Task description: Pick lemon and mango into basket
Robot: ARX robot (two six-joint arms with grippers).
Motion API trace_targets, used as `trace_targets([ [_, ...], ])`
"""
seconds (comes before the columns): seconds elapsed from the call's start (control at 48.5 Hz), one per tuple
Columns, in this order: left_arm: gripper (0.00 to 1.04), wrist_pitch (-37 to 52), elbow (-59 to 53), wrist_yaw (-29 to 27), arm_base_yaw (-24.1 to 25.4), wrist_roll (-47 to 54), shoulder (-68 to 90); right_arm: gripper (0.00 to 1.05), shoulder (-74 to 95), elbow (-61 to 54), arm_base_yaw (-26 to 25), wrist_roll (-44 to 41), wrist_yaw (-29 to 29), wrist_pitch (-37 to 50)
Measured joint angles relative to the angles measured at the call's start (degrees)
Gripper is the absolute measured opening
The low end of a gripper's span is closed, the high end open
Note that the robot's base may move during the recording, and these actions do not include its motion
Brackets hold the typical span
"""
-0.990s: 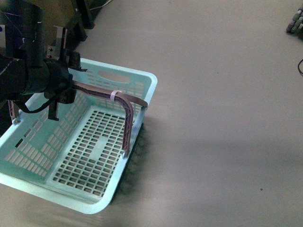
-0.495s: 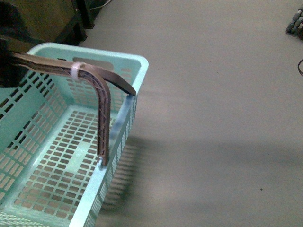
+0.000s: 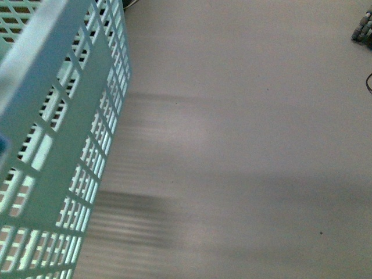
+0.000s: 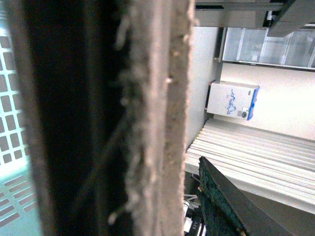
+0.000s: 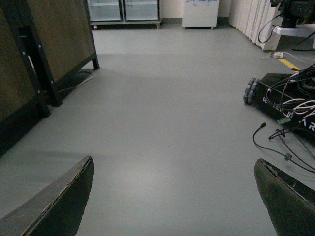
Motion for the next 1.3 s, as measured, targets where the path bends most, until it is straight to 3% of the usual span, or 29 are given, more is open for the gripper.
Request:
trace_targets([
  [1.299,0.30,-1.0,1.2,-0.3,-0.1,0.6,-1.3,0.96,0.0,0.0,0.0,0.0,-0.1,0.0],
])
